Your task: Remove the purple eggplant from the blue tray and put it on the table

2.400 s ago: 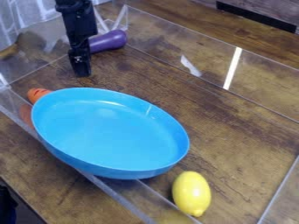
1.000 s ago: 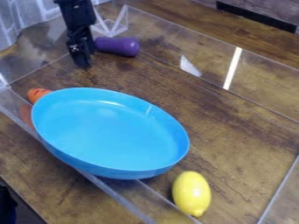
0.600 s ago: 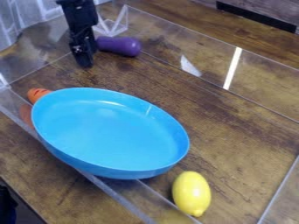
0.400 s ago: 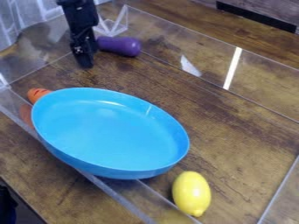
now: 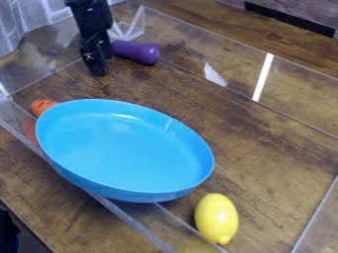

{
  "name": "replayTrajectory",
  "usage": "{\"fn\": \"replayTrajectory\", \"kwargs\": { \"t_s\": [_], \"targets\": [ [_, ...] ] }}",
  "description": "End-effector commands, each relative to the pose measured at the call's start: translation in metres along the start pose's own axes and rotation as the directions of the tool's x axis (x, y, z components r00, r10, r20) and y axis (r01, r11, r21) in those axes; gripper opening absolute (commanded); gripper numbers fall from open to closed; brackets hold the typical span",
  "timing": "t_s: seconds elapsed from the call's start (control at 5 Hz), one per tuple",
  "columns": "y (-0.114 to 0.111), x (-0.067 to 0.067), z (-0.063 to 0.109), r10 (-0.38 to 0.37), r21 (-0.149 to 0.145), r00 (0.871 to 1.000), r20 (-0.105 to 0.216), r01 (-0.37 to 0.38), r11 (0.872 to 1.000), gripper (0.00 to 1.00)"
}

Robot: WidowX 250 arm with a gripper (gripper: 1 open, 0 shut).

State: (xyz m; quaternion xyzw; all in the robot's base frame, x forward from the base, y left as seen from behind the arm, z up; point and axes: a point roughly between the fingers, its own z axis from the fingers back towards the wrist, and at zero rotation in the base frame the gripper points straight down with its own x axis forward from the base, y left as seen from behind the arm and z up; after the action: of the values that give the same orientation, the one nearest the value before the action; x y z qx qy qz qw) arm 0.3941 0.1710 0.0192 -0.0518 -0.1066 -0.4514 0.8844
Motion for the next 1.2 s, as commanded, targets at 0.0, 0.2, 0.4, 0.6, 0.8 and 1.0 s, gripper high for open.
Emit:
{"fn": "replayTrajectory", "kwargs": {
  "t_s": [0.0, 0.2, 0.4, 0.6, 0.8, 1.0],
  "targets": [
    [0.004, 0.016, -0.002, -0.069, -0.015, 0.998, 0.008, 0.069, 0.997, 1.00],
    [0.012, 0.018, -0.003, -0.104, -0.021, 0.995, 0.011, 0.104, 0.994, 1.00],
    [0.014, 0.025, -0.006, -0.095, -0.016, 0.995, 0.015, 0.095, 0.995, 1.00],
    [0.016, 0.033, -0.009, -0.088, -0.012, 0.996, 0.018, 0.088, 0.996, 1.00],
    [0.018, 0.041, -0.012, -0.082, -0.009, 0.996, 0.019, 0.082, 0.997, 1.00],
    [0.021, 0.034, -0.008, -0.076, -0.006, 0.997, 0.018, 0.076, 0.997, 0.00]
  ]
}}
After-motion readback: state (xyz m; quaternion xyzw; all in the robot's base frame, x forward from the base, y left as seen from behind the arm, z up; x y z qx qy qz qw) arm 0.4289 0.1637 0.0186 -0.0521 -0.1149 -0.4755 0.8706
